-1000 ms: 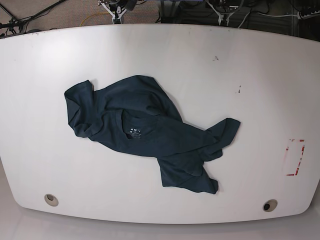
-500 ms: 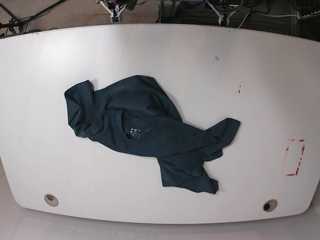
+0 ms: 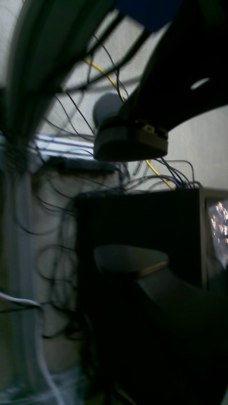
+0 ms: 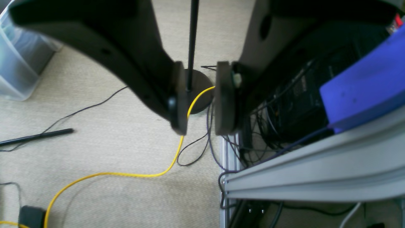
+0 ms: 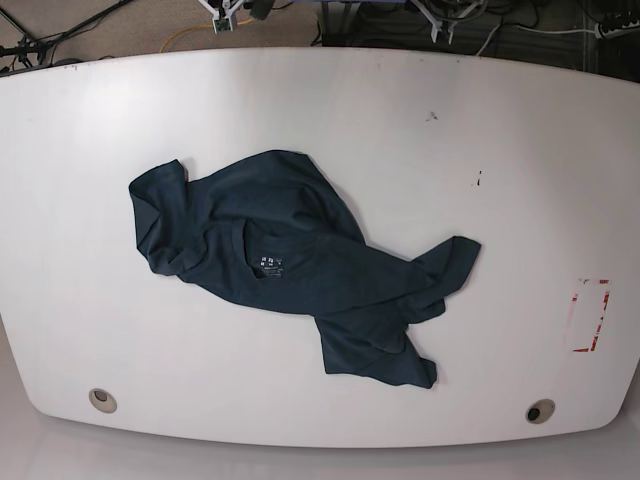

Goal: Fold the T-shirt properly

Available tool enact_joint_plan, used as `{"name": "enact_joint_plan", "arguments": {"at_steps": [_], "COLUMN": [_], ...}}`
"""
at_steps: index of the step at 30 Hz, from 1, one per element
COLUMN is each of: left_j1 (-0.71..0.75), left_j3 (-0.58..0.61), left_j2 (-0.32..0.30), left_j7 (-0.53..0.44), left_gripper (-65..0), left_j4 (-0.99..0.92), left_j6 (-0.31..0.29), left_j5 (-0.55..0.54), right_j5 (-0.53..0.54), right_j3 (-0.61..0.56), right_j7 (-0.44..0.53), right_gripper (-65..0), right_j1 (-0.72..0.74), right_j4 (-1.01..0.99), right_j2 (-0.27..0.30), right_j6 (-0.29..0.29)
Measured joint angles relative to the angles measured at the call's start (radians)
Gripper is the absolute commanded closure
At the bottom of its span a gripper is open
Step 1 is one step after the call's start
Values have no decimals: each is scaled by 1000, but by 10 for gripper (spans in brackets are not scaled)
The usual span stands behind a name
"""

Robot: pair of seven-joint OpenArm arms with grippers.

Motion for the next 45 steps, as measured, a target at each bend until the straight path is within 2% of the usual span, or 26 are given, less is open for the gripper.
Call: {"name": "enact_joint_plan", "arguments": {"at_steps": [3,6,10,16,28,32,35,39,41,45], "left_j1": [84,172,274,386,597,688,748,807,832,871], "left_j3": [0,-24,-93,-125,-133,-176,-201,-234,-255,-303], "left_j2": [-18,-44,-49,-76,-123,-126,-137,-144,-146,-153], "left_j7": [99,153,196,290,293,287,289,289,283,293], "left_gripper": [-386,-386,-386,-385,-385,-385,-385,-385,-385,-385], "left_j4": [152,320,528,759,1025,1125,1205,1297,1342,1436], "left_j6": [-6,-1,5,-1,4,-6,8,-8,-8,0], "left_j5": [-2,-2,2,4,6,0,8,0,-2,0], "right_j5": [0,2,7,6,6,7,6,7,19,108], "right_j3": [0,0,0,3,6,0,5,5,1,3], "right_j7": [-7,-44,-71,-115,-133,-129,-131,-129,-131,-131], "right_gripper": [-136,-136,-136,-136,-136,-136,-136,-136,-136,-136], "right_j1": [-39,-76,-126,-207,-433,-518,-579,-649,-673,-720], "right_j4": [48,104,190,344,646,752,832,927,965,1041], "right_j2": [0,0,-2,-11,-57,-71,-92,-107,-108,-102], "right_j6": [0,3,7,6,4,13,8,11,12,8]}}
